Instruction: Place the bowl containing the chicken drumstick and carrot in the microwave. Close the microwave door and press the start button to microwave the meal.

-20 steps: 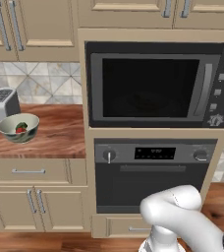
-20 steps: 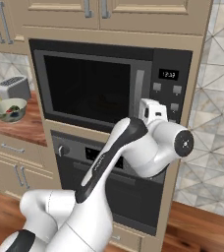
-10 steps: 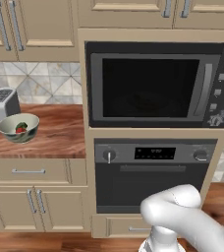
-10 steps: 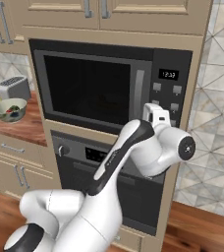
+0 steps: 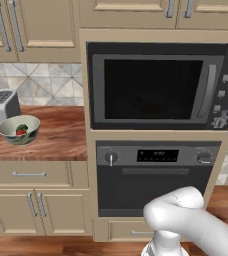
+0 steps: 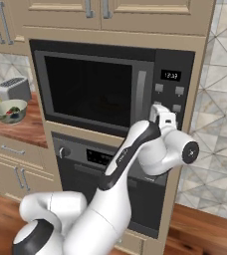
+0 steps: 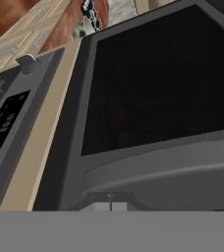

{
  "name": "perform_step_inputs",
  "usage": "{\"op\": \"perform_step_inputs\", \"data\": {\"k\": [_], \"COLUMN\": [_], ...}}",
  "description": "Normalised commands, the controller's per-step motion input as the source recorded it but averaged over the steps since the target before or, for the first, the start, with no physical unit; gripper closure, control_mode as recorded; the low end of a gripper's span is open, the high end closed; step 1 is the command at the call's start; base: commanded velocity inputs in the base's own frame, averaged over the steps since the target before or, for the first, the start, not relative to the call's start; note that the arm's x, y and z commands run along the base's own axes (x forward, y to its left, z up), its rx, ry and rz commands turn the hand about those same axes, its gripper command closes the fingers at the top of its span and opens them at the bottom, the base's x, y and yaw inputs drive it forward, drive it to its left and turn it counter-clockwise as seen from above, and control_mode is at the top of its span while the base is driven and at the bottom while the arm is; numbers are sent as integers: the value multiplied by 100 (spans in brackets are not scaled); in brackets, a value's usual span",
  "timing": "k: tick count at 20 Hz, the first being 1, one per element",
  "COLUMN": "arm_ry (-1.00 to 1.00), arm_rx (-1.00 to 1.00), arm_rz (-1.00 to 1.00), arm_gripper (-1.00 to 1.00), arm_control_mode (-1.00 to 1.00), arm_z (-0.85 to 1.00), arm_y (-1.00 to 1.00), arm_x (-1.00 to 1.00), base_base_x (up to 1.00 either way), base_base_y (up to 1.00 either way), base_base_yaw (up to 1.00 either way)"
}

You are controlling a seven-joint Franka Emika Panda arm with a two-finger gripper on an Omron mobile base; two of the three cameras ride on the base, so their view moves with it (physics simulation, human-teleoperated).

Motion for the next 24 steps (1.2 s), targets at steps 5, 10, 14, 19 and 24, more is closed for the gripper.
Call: {"op": "perform_step_inputs", "data": {"k": [5, 10, 14, 19, 24], "arm_ry": [0, 0, 0, 0, 0], "arm_rx": [5, 0, 0, 0, 0], "arm_rz": [0, -2, -3, -3, -3], "arm_gripper": [100, 100, 100, 100, 100], "arm_control_mode": [-100, -100, -100, -100, -100], "arm_z": [0, 0, -5, -9, -13], "arm_y": [-25, 0, 0, -1, -4], "arm_x": [17, 31, 31, 27, 26], "base_base_x": [0, 0, 0, 0, 0], "base_base_y": [0, 0, 0, 0, 0], "base_base_yaw": [0, 0, 0, 0, 0]}}
